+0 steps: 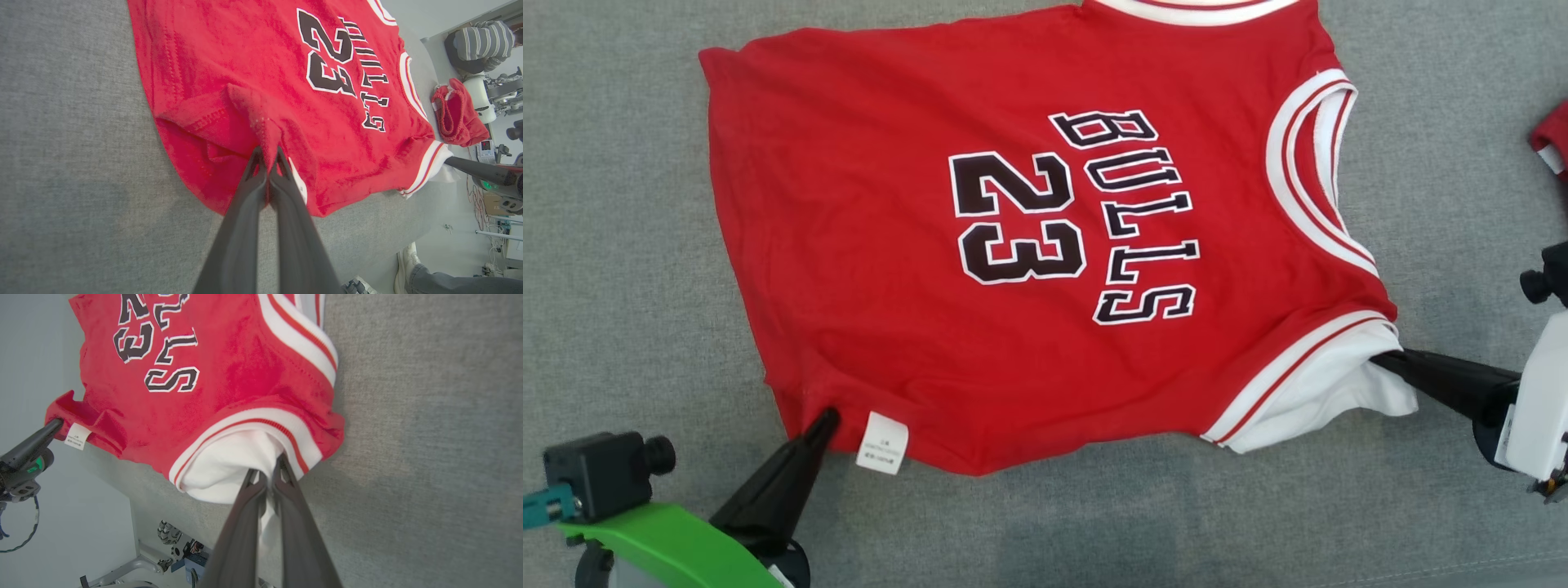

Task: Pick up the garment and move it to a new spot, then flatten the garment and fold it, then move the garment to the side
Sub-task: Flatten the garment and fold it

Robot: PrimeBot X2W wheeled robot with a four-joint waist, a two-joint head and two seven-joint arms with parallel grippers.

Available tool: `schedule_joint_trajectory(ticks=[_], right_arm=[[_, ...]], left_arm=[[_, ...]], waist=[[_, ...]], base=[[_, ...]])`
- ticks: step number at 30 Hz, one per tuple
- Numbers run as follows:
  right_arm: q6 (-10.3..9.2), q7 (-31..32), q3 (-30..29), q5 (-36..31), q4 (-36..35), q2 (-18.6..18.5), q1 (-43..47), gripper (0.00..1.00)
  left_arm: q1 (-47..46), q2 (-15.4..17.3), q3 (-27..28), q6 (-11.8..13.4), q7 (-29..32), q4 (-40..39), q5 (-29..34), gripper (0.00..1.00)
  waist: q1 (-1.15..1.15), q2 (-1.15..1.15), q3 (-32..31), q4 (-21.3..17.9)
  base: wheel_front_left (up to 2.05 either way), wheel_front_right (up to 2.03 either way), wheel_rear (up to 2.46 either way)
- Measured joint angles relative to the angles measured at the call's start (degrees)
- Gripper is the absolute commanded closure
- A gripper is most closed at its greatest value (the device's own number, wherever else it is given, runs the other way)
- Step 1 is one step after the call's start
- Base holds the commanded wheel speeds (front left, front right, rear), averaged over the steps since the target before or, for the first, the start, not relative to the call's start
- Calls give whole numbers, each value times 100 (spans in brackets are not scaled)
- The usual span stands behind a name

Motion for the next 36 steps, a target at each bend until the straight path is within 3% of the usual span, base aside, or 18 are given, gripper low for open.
schedule_joint_trajectory(ticks=[7, 18, 36], right_arm=[[0, 1139, -414, -115, 192, 169, -828, 100], [0, 2150, -755, -628, 149, 746, -1474, 100], [0, 2807, -1702, -697, -621, 1079, -684, 100]], left_arm=[[-386, 347, 375, 197, 465, -337, -310, 100], [-793, 531, 594, 299, 792, -480, -444, 100], [-247, 412, 709, 365, 459, -564, -524, 100]], waist=[[0, 0, 227, 87], [0, 0, 72, 263], [0, 0, -234, 77]], base=[[0, 0, 0], [0, 0, 0], [0, 0, 0]])
